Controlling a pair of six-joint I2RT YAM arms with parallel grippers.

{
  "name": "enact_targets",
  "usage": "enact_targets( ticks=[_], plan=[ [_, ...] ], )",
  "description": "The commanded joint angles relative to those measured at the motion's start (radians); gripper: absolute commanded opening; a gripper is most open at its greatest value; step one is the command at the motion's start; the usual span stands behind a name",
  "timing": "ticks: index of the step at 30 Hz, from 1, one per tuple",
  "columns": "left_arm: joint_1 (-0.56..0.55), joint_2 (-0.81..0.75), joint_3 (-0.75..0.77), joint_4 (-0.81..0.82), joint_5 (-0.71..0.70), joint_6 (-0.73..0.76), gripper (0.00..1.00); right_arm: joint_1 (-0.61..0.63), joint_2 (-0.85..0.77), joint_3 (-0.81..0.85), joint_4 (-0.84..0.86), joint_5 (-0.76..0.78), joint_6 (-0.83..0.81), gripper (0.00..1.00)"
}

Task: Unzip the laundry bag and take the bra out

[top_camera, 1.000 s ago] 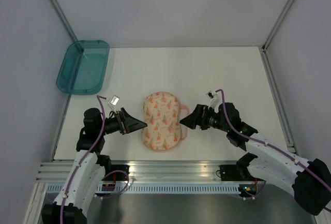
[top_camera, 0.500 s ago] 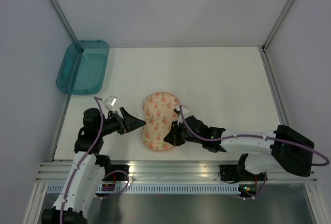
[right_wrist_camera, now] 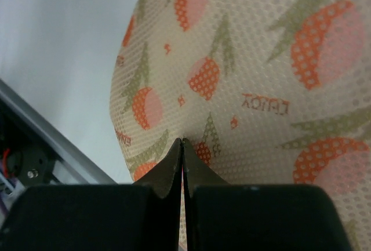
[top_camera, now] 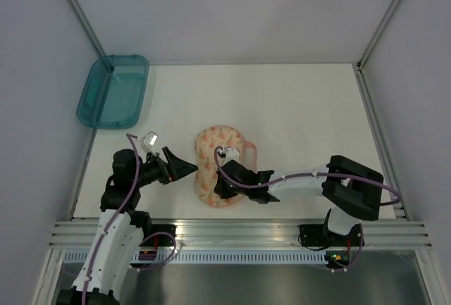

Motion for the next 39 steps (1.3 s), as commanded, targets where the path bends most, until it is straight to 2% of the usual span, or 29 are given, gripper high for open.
enact_targets(
  ticks=[1,8,11,18,26,32,39],
  plan=[
    [0.001,-0.013,0.017,-0.01,-0.023,0.034,0.99,0.003,-0.011,0.014,-0.169,0.144,0.024,0.0],
    [0.001,-0.008,-0.017,-0.01,-0.057,0.026,0.98,-0.001,-0.049,0.057,-0.457,0.323,0.004,0.0],
    [0.001,-0.005,-0.036,-0.01,-0.08,0.014,0.98,-0.016,-0.046,0.059,-0.508,0.371,-0.01,0.0],
    [-0.002,0.047,-0.068,0.01,-0.097,0.006,0.98,-0.145,-0.022,0.036,-0.409,0.32,-0.092,0.0],
    [-0.07,0.139,-0.103,0.122,-0.15,-0.06,0.98,-0.212,0.093,0.141,-0.241,0.131,-0.168,0.0],
    [-0.186,0.217,-0.109,0.184,-0.307,-0.127,0.97,-0.212,0.144,0.2,-0.18,0.006,-0.146,0.0],
    [-0.214,0.291,-0.152,0.266,-0.509,-0.19,0.92,-0.212,0.103,0.163,-0.132,-0.023,-0.134,0.0]
  ],
)
